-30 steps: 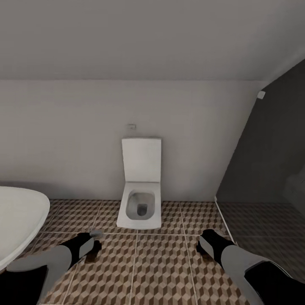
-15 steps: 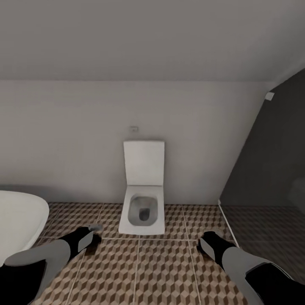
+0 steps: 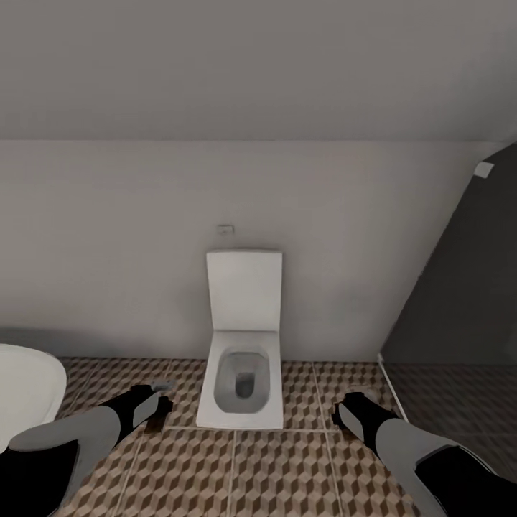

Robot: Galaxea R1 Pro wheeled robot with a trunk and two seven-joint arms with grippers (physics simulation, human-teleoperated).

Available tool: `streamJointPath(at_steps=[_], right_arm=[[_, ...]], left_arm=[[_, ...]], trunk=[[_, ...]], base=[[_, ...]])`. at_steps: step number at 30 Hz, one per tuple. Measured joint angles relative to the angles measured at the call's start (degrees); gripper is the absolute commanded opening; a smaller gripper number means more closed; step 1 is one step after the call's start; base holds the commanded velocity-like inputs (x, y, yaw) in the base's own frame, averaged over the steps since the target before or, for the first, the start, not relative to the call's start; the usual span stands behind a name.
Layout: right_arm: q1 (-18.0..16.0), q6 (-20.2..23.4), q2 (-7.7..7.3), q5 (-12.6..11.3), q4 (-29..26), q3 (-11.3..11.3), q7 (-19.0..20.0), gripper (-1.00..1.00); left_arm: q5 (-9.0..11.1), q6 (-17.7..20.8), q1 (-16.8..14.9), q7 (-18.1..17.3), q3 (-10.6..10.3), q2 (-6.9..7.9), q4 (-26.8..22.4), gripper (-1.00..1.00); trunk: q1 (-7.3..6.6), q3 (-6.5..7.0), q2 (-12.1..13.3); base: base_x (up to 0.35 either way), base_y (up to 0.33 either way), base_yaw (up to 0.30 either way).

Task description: Take the four mousetraps from the cabinet in the bathroom and place them on the bathroom floor. Make sure all four end up on the same floor surface, and ensure that at least two of them are either under or directly next to the same bathroom sink.

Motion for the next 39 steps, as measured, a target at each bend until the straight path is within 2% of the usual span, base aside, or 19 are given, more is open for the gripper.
streamJointPath(at_steps=[14, 26, 39], right_arm=[[0.0, 0.0, 0.05, 0.0, 0.0, 0.0, 0.0, -1.00], [0.0, 0.0, 0.05, -0.2, 0.0, 0.0, -0.1, -1.00], [0.0, 0.0, 0.14, -0.1, 0.0, 0.0, 0.0, -1.00]], left_arm=[[0.1, -0.1, 0.0, 0.0, 0.0, 0.06, 0.1, -1.00], [0.1, -0.2, 0.0, 0.0, -0.2, 0.64, 0.6, -1.00], [0.1, -0.3, 0.0, 0.0, -0.2, 0.79, 0.5, -1.00]], trunk=[[0.00, -0.24, 0.0], [0.00, -1.30, 0.0], [0.00, -2.48, 0.0]], base=[[0.300, 0.000, 0.000], [0.010, 0.000, 0.000], [0.000, 0.138, 0.000]])
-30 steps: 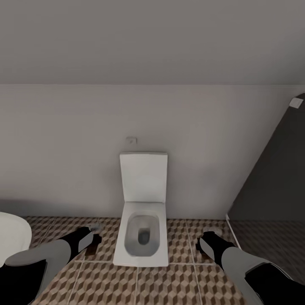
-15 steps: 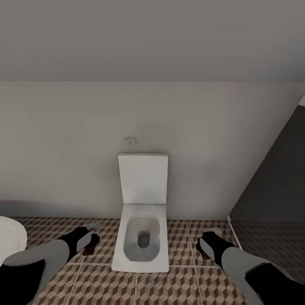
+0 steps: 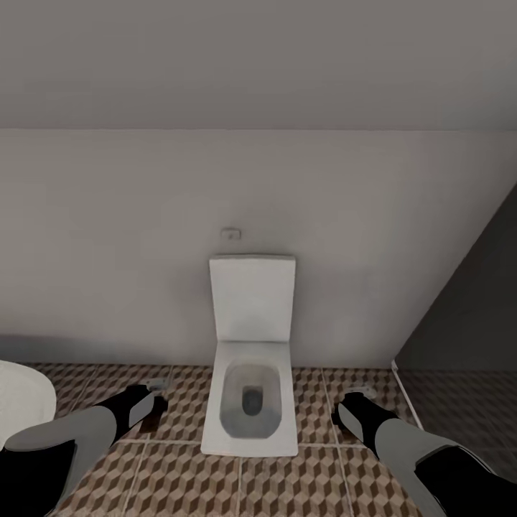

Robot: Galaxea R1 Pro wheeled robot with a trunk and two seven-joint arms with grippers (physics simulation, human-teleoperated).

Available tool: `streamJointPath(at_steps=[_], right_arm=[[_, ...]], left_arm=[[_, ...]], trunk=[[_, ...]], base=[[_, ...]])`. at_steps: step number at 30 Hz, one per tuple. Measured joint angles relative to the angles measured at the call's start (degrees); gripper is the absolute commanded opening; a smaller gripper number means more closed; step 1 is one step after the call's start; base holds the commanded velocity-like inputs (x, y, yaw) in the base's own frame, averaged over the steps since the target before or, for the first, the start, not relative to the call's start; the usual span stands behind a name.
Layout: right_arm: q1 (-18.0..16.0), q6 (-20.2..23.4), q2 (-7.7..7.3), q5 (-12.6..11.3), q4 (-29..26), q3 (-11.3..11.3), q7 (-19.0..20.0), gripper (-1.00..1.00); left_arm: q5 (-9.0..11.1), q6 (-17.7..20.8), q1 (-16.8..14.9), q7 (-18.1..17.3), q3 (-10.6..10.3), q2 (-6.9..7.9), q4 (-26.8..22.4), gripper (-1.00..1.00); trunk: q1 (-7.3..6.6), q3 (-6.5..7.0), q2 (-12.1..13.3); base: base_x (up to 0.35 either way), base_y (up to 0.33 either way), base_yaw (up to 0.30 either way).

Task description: Take the four mousetraps from the cabinet in the bathroom and place them on the bathroom floor. Make sure all four end up on the same floor surface, and ensure that at least two of them are either under or directly next to the same bathroom sink.

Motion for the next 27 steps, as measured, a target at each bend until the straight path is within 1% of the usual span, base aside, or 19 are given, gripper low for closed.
streamJointPath(at_steps=[27], right_arm=[[0.0, -0.1, 0.09, 0.1, 0.0, 0.1, 0.1, -1.00]], left_arm=[[0.0, 0.0, 0.0, 0.0, 0.0, -0.07, -0.1, -1.00]], trunk=[[0.00, -2.44, 0.0]], base=[[0.000, 0.001, 0.000]])
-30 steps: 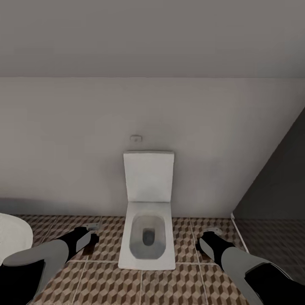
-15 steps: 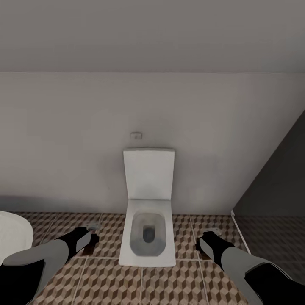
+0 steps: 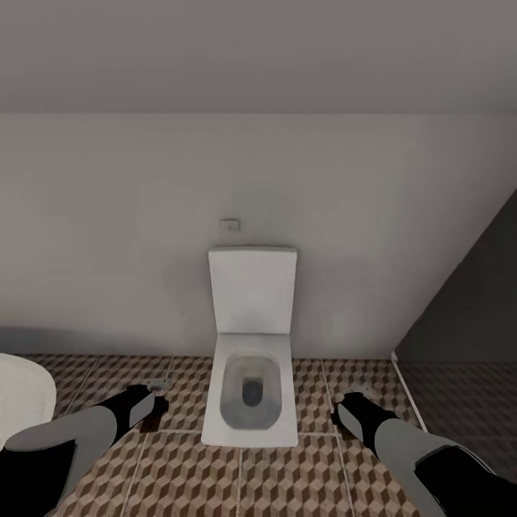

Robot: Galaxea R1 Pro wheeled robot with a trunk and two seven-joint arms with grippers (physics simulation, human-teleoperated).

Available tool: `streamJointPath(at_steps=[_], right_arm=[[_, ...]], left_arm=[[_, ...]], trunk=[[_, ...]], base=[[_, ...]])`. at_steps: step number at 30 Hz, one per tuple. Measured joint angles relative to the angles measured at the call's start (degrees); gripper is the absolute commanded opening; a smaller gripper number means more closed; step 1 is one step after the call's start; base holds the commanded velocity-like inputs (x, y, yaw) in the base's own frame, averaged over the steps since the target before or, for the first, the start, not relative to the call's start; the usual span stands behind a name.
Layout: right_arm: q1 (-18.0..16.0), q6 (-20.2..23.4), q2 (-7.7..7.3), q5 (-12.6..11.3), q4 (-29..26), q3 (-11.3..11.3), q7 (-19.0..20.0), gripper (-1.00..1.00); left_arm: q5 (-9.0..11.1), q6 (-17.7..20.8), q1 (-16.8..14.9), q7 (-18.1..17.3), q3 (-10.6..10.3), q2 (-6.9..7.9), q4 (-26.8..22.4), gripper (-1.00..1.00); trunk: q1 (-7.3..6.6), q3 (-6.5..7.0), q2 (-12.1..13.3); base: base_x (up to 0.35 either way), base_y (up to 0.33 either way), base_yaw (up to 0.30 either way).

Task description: Take the four mousetraps from the cabinet in the bathroom and place them on the bathroom floor. Make sure all four end up on the same floor surface, and ensure that at least two of them are either under or directly next to the same bathroom sink.

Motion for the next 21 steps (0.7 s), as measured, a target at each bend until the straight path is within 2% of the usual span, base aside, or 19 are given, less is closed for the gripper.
streamJointPath(at_steps=[21], right_arm=[[0.0, 0.0, 0.00, 0.0, 0.0, 0.0, 0.0, -1.00]], left_arm=[[0.0, 0.0, 0.0, 0.0, 0.0, 0.07, 0.1, -1.00]], trunk=[[0.00, -1.90, 0.0]], base=[[0.000, 0.000, 0.000]])
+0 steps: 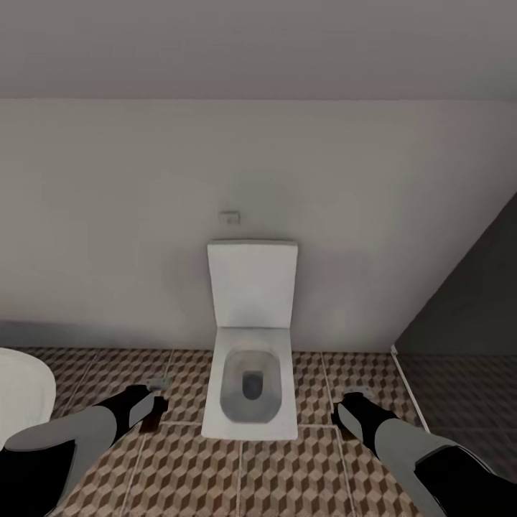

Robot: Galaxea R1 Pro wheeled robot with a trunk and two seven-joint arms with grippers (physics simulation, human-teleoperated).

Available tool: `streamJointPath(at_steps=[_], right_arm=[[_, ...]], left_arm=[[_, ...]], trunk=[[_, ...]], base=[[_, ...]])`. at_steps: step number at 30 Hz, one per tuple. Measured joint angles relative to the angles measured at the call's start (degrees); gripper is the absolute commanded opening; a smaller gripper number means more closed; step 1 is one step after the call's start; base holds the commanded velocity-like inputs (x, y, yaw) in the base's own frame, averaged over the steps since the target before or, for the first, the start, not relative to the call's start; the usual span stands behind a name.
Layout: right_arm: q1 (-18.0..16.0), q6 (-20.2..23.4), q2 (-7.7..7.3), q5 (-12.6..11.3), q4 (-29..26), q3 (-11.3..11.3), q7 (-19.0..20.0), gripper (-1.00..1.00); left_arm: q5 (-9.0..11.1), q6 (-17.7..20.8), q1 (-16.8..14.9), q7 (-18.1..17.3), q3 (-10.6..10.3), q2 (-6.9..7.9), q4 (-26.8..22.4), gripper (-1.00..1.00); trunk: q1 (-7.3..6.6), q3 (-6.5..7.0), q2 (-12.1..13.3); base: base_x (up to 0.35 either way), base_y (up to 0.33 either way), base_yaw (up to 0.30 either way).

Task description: Take the four mousetraps from the cabinet in the bathroom and place them on the bathroom floor. Make sure all four end up on the same floor surface, and ensure that at least two of them are either under or directly next to the same bathroom sink.

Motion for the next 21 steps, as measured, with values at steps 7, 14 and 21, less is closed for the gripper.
streamJointPath(at_steps=[7, 14, 21], right_arm=[[0.0, 0.0, 0.00, 0.0, 0.0, 0.0, 0.0, -1.00], [0.0, 0.0, 0.00, 0.0, 0.0, 0.0, 0.0, -1.00], [0.0, 0.0, 0.00, 0.0, -0.1, 0.0, -0.1, -1.00]], left_arm=[[0.0, 0.0, 0.0, 0.0, 0.0, 0.00, 0.0, -1.00], [0.0, 0.0, 0.0, 0.0, 0.0, 0.00, 0.0, -1.00], [0.0, 0.0, 0.0, 0.0, 0.0, 0.00, 0.1, -1.00]], trunk=[[0.00, -0.63, 0.0], [0.00, -1.27, 0.0], [0.00, -1.72, 0.0]], base=[[0.003, 0.000, 0.000], [0.169, 0.094, 0.000], [0.239, 0.167, 0.000]])
